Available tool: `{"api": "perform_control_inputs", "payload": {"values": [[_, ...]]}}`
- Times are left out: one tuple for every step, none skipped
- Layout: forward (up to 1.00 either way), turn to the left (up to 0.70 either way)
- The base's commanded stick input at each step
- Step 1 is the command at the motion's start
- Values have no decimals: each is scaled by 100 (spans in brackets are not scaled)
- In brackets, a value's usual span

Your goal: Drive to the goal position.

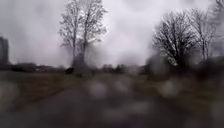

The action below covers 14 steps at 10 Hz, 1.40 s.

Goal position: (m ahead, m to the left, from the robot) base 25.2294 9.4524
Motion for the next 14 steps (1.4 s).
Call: {"api": "perform_control_inputs", "payload": {"values": [[100, 0], [100, 0], [100, 0], [100, 0], [100, 0], [100, 0], [100, 0], [100, 0], [100, 0], [100, 0], [100, 6], [100, 40], [100, 40], [100, 40]]}}
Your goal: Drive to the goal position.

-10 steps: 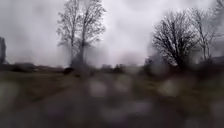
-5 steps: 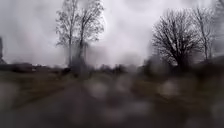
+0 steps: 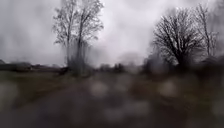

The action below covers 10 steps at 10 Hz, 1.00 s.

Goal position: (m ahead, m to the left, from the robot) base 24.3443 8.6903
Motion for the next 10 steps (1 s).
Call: {"api": "perform_control_inputs", "payload": {"values": [[100, 40], [100, 30], [100, 3], [100, 0], [100, 0], [100, 0], [100, 0], [100, 0], [100, 0], [100, 0]]}}
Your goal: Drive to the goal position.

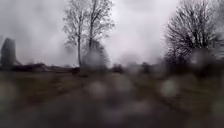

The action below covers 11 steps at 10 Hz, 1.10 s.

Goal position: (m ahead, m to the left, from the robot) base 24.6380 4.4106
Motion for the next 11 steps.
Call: {"api": "perform_control_inputs", "payload": {"values": [[100, 0], [100, 0], [100, 0], [100, 0], [100, 0], [100, 0], [100, 0], [100, 0], [100, 0], [100, 0], [100, 0]]}}
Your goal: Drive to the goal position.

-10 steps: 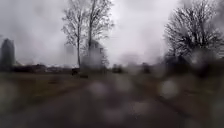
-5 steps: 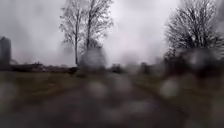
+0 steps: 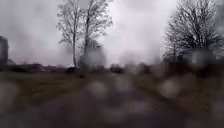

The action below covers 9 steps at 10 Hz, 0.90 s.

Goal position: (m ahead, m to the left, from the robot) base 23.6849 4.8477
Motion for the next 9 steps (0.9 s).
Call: {"api": "perform_control_inputs", "payload": {"values": [[100, 0], [100, 0], [100, 0], [100, 0], [100, 0], [100, 0], [100, 0], [100, 0], [100, 0]]}}
